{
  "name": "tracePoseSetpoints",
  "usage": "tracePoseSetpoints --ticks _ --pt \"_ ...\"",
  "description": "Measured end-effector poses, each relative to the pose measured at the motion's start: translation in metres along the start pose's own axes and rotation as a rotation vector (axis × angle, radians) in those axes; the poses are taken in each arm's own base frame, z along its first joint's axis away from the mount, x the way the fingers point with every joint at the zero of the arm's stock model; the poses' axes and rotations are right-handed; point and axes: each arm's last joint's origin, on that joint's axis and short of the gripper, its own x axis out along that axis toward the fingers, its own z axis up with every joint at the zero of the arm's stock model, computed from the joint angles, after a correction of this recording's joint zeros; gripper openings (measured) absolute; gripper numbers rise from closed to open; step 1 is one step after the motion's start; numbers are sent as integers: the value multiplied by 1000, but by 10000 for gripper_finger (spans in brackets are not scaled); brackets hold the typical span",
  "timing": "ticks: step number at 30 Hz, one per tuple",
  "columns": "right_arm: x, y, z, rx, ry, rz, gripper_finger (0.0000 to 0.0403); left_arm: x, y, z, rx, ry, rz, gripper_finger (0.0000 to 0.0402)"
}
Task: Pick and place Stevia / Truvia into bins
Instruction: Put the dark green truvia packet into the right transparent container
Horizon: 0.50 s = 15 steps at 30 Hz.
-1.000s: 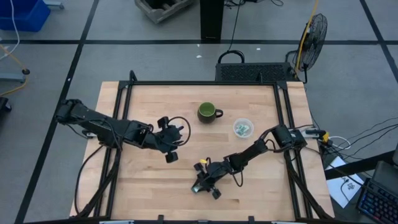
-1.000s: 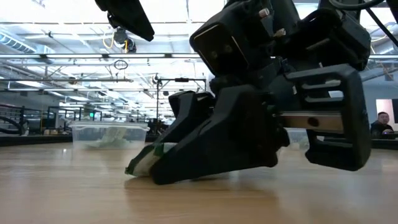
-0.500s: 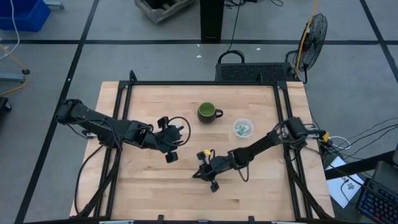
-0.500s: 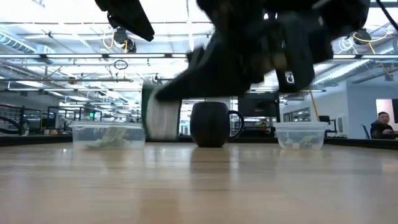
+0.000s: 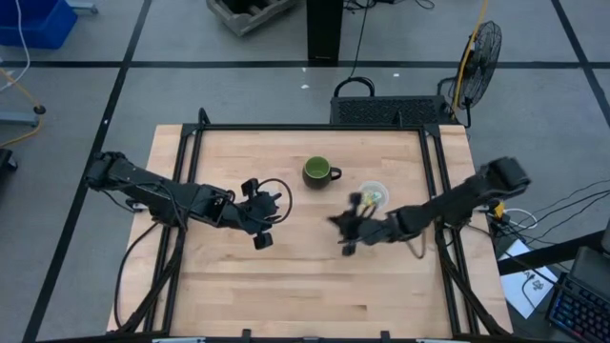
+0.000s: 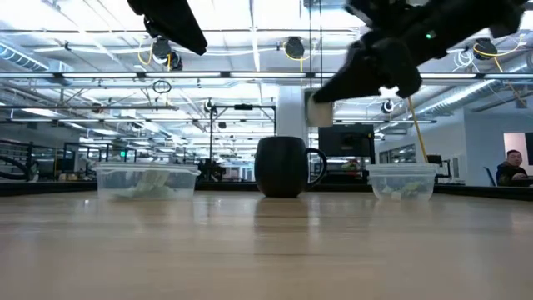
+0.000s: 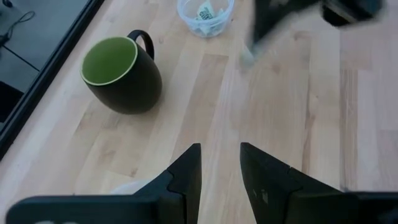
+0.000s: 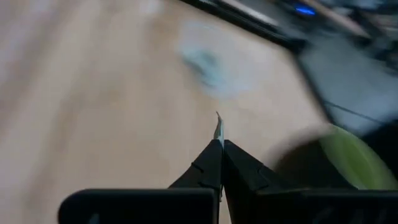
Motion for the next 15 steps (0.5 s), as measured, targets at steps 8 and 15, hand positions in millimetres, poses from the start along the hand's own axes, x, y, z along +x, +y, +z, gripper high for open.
tracePoseSetpoints --ticks 8,15 --pt "-45 -57 -59 334 0 -278 0 0 0 1 -7 -9 -3 118" --pt "-64 -70 -115 537 -72 -364 0 0 0 1 -5 -13 -4 118"
